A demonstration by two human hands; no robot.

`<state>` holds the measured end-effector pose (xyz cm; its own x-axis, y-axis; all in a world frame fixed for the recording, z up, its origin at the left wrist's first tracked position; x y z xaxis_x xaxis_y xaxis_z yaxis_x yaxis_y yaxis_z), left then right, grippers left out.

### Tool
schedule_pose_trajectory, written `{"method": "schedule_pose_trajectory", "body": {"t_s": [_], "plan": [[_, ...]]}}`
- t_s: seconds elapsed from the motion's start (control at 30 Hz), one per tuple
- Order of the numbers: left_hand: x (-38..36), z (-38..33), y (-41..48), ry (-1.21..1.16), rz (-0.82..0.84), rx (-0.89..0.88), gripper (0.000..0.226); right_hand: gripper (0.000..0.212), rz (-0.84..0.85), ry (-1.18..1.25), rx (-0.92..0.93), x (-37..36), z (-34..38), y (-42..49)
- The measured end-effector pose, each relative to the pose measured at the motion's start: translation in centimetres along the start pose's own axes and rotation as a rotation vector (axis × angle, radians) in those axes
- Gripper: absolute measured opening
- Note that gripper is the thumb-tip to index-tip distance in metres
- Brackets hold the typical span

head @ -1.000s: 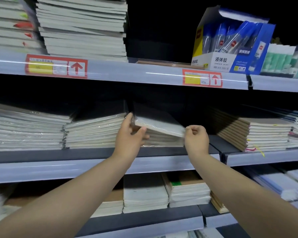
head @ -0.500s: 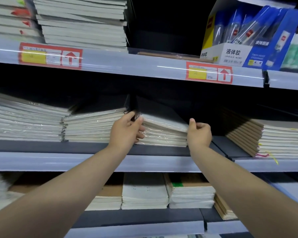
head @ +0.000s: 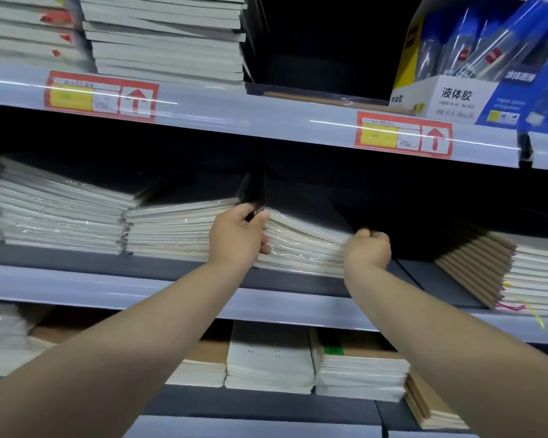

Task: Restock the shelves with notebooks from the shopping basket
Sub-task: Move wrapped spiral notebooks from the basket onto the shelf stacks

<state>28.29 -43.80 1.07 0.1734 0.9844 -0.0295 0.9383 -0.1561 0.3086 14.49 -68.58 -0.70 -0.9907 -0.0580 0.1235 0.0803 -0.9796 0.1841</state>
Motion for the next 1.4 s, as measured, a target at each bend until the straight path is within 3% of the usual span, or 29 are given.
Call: {"method": "schedule_pose_trajectory", "body": {"t_s": [0.2, 0.43, 0.57, 0.8, 1.07, 1.4], "plan": [[0.3, -0.1, 0.3, 0.048, -0.028, -0.007, 0.016, 0.037, 0.013, -0.089, 0.061, -0.5, 1.1, -0.9], [0.3, -0.5, -1.1, -0.024, 0.022, 0.108, 0.017, 0.05, 0.26, -0.12, 0.035, 0.0, 1.4, -0.8], [0.2, -0.5, -2.7, -0.21, 0.064, 0.232, 0.02, 0.041, 0.321, -0.006, 0.13, 1.4, 2.6, -2.3], [0.4, -2.1, -6.1, -0.278, 0.104, 0.276, 0.033, 0.033, 0.477, 0.095, 0.161, 3.6, 3.6, -5.5], [1.7, -2.4, -10.1, -0.259, 0.131, 0.265, 0.062, 0.038, 0.537, 0.13, 0.188, 6.0, 3.0, -7.8], [5.1, 1.2, -13.6, -0.245, 0.132, 0.326, 0.062, 0.032, 0.606, 0.174, 0.157, 7.0, 0.2, -13.5]]}}
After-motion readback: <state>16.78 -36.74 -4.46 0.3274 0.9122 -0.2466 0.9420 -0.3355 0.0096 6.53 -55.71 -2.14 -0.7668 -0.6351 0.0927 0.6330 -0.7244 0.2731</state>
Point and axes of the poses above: each hand's wrist, its own y-axis towards the middle knuckle, its own x-axis out of the back of the hand, z = x × y, the point moved 9 cm from there along y, towards the middle knuckle, and after that the axes turned 4 degrees about -z, right-handed, at the moved point
